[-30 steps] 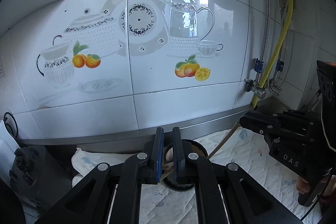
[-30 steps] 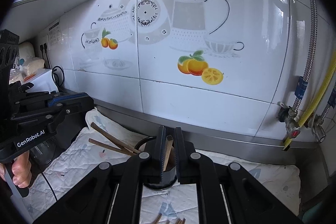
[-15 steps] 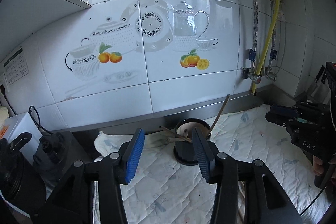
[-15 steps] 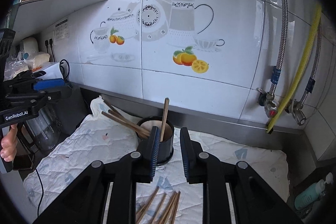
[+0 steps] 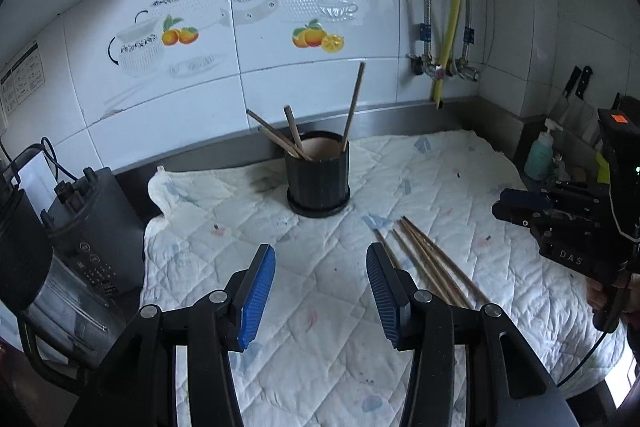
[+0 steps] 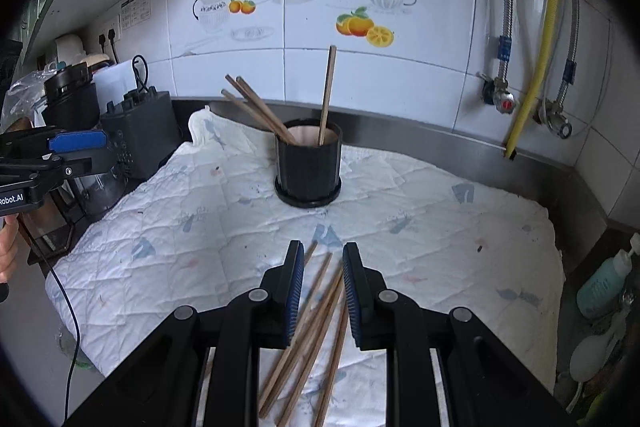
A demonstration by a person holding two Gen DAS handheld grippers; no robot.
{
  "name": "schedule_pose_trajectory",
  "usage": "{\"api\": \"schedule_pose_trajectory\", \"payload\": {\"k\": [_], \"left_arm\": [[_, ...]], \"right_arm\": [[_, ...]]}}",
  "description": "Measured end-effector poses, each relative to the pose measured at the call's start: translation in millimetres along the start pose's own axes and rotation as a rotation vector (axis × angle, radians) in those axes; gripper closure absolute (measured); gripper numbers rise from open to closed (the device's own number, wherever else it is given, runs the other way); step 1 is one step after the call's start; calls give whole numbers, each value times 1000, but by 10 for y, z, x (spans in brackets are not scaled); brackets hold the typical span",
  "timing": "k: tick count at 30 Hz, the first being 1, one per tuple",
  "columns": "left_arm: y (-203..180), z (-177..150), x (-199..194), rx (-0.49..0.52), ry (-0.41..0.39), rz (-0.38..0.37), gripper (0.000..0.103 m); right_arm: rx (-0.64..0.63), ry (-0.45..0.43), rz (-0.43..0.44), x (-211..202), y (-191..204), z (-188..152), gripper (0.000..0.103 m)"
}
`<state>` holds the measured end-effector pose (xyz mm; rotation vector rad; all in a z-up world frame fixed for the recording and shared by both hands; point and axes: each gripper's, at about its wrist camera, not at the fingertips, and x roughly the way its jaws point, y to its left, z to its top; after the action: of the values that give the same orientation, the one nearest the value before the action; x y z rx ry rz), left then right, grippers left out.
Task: Organize utensils
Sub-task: 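Withdraw both tools from the holder back over the loose chopsticks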
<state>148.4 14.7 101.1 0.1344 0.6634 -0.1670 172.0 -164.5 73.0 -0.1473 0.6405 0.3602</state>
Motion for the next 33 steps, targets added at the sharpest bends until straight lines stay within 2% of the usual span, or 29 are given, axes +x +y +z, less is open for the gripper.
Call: {"api": "schedule_pose_trajectory", "payload": {"k": [7, 10, 15, 21, 29, 33], "left_arm": [[-364, -613, 22, 39, 67, -30, 52], [-508, -834, 38, 47, 108, -70, 52], [-791, -1193, 91, 63, 158, -134, 52], [-1022, -1592, 293, 35, 240, -198, 57], [-1165, -1846, 418, 27, 215, -202, 59], [-1224, -1981, 467, 38, 198, -176, 62]], "right_arm": [[36, 42, 4, -72, 39, -482, 80], [45, 49, 12, -97, 78, -645, 80], [90, 61, 34, -95, 74, -820, 80], [100, 64, 15, -116, 99, -962, 80], [146, 80, 5, -107, 31, -1132, 80], [170, 90, 5, -99, 5, -1205, 80]]}}
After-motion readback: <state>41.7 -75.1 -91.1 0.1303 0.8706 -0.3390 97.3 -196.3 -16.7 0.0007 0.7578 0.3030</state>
